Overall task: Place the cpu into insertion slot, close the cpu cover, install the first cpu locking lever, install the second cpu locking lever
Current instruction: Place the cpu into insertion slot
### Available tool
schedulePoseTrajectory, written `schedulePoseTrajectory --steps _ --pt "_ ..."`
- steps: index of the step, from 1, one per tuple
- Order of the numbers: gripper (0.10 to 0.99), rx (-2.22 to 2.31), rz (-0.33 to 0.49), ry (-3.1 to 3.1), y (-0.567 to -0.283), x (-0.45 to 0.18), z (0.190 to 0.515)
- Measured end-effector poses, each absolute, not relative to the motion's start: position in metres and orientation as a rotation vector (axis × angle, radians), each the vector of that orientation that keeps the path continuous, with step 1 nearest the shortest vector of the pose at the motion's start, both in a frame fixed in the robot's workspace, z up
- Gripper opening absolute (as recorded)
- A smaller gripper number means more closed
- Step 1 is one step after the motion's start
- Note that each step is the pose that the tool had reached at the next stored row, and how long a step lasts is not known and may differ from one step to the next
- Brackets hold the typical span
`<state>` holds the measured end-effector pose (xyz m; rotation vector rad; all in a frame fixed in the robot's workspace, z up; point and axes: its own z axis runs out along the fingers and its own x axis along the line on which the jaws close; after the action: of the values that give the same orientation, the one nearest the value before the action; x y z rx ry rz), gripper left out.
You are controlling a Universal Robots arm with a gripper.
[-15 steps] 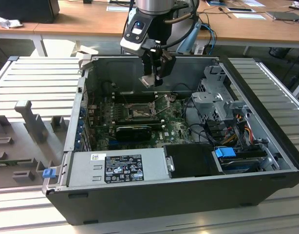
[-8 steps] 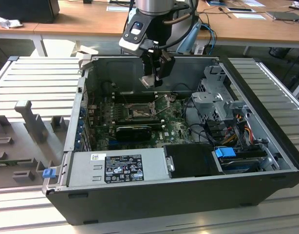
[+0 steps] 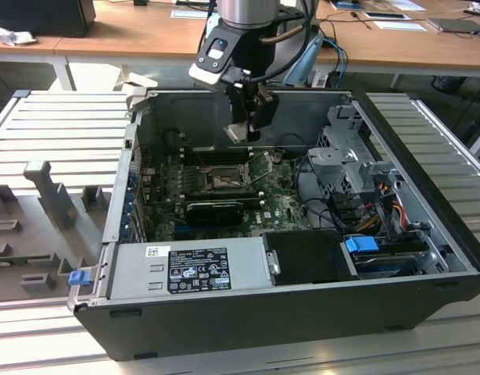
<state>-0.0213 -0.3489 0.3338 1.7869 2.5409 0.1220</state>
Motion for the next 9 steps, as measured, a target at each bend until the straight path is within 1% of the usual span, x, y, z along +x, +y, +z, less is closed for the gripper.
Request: schedulePoseTrajectory --steps 9 --pt "0.529 1.791 0.120 2.540 -0.3489 -0.0212 0.3277"
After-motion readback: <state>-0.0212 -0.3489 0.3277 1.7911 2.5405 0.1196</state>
